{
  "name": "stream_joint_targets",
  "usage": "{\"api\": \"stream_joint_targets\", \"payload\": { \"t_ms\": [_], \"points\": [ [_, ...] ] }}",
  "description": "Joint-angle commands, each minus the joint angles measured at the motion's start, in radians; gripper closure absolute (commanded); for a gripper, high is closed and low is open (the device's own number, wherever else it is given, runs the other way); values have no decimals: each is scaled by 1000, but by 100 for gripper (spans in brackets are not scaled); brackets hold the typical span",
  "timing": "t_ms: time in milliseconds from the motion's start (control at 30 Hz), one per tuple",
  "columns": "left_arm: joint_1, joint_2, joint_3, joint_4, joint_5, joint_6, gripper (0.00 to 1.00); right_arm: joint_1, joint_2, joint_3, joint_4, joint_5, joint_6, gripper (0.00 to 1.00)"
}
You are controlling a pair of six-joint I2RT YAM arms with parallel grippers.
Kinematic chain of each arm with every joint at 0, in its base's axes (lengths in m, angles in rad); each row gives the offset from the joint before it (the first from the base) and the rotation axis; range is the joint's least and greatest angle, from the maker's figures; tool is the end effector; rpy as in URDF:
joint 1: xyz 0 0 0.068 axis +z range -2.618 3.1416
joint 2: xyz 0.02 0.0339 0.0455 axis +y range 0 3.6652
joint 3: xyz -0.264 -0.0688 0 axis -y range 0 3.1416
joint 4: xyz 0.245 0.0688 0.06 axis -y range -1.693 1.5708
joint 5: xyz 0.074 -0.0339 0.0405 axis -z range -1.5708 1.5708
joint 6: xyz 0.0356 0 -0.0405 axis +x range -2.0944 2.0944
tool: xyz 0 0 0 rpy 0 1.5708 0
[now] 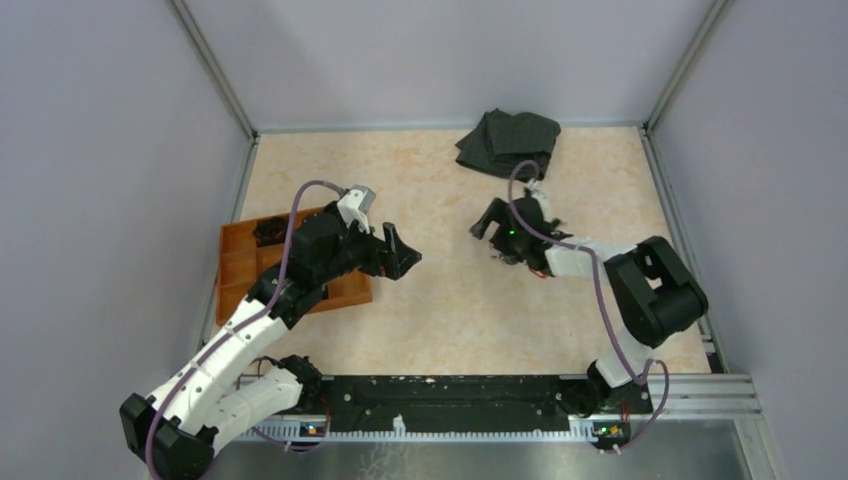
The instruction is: Remove the keys from the keyring
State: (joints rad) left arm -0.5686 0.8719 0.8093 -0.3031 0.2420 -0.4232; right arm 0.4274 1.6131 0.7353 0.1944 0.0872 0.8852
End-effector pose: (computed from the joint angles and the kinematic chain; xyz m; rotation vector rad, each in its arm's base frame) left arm 0.1638 -0.1148 0.3213 0.3159 2.0069 -0.8792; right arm 0.2913 0.1293 0.1580 0.5737 2.2504 0.5931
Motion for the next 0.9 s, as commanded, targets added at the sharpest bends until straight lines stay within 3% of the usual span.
{"api": "stream_joint_targets", "payload": {
  "t_ms": [0,300,500,667,867],
  "points": [
    [11,-23,-17,-12,-73,-37,1,175,76,68,-81,-35,-21,1],
    [19,32,-100,75,-61,-121,1,201,-207,-21,-238,-26,-160,1],
    [19,142,-288,433,105,-349,1,140,-236,29,-314,-26,-340,2],
    [5,221,-415,661,131,-487,1,-3,-196,-55,-110,-200,-440,5],
    [-1,193,-469,636,55,-490,1,2,-87,-51,23,-251,-428,4]
  ]
}}
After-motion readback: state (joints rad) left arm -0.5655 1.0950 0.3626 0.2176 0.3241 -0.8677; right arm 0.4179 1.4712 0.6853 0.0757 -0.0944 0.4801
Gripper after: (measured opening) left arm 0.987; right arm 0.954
